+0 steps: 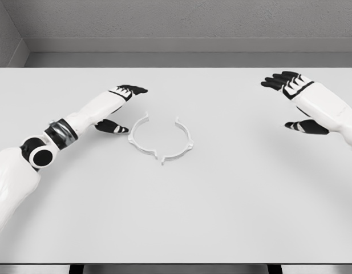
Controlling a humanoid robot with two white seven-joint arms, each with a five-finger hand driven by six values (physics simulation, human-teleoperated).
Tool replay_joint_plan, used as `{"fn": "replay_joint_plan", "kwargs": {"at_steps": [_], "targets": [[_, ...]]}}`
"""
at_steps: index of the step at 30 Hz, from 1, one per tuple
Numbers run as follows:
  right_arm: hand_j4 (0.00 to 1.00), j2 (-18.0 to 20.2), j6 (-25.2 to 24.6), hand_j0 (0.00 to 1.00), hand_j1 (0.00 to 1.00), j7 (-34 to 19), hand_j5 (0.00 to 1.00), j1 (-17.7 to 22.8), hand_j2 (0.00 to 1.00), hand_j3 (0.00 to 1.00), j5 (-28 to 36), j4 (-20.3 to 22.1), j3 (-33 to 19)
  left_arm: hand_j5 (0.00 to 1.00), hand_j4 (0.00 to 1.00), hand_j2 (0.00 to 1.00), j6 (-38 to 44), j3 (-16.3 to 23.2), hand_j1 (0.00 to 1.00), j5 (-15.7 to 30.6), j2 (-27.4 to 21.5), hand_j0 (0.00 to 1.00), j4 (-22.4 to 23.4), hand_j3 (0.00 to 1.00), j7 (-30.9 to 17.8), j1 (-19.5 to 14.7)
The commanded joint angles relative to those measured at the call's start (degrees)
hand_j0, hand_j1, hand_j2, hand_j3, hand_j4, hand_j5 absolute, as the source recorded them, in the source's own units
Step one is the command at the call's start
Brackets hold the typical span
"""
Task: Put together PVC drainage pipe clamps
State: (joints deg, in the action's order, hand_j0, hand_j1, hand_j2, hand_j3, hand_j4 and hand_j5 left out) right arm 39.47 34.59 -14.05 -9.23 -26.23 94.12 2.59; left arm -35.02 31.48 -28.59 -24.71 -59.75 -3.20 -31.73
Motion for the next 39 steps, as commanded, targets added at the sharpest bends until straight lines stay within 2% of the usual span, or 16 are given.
{"fn": "replay_joint_plan", "kwargs": {"at_steps": [1,39], "targets": [[1.00,0.0,0.4,1.00,1.00,0.1,1.00,0.1,1.00,1.00,0.7,-0.1,-0.9,1.00,1.00,1.00,0.0,0.2,1.00,0.4,0.0,1.00,-0.5,1.00,0.0,0.0],[1.00,-0.2,0.4,1.00,1.00,0.1,1.00,-0.1,1.00,1.00,0.7,0.6,-0.6,1.00,1.00,1.00,0.0,1.3,1.00,0.4,2.0,1.00,-2.9,1.00,0.0,1.1]]}}
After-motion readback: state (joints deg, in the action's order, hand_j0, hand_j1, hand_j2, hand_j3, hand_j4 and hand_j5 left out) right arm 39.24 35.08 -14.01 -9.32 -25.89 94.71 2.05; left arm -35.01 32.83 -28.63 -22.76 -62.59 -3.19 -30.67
